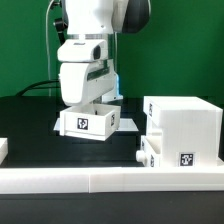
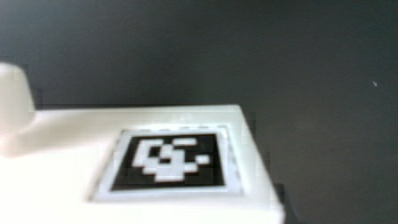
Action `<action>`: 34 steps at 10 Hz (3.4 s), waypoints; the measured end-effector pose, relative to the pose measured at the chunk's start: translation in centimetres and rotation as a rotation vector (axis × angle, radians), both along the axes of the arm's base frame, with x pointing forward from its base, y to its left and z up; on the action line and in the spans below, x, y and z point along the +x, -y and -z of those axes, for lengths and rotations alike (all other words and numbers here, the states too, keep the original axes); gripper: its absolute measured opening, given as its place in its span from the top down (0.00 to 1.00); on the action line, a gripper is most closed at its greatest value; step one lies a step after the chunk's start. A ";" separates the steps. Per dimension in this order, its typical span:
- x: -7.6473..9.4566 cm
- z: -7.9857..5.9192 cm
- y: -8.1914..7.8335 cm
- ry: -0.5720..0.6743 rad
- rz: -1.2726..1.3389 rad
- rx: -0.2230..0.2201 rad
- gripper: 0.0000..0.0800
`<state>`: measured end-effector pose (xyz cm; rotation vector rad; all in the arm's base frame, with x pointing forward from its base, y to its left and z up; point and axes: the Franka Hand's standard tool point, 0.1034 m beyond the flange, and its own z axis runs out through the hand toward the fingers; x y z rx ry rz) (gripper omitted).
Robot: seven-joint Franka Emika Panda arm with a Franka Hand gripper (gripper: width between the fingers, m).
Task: Assemble drawer
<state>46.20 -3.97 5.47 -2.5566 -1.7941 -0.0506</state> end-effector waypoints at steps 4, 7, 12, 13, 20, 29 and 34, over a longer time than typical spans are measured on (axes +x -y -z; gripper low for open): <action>-0.2 0.2 0.4 0.003 -0.261 -0.008 0.95; 1.2 0.0 0.3 0.012 -0.365 -0.012 0.95; 4.0 0.0 -1.1 0.004 -0.344 -0.009 0.95; 3.7 0.1 -1.0 -0.029 -0.344 -0.005 0.95; 7.2 -0.3 -2.7 -0.023 -0.357 0.009 0.95; 8.3 -0.1 -3.4 -0.014 -0.366 0.013 0.95; 8.4 -0.1 -3.9 -0.011 -0.357 0.015 0.95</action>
Offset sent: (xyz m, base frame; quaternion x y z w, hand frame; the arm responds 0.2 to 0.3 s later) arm 0.0000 0.0000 0.0000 0.0000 0.0000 -0.1938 0.9810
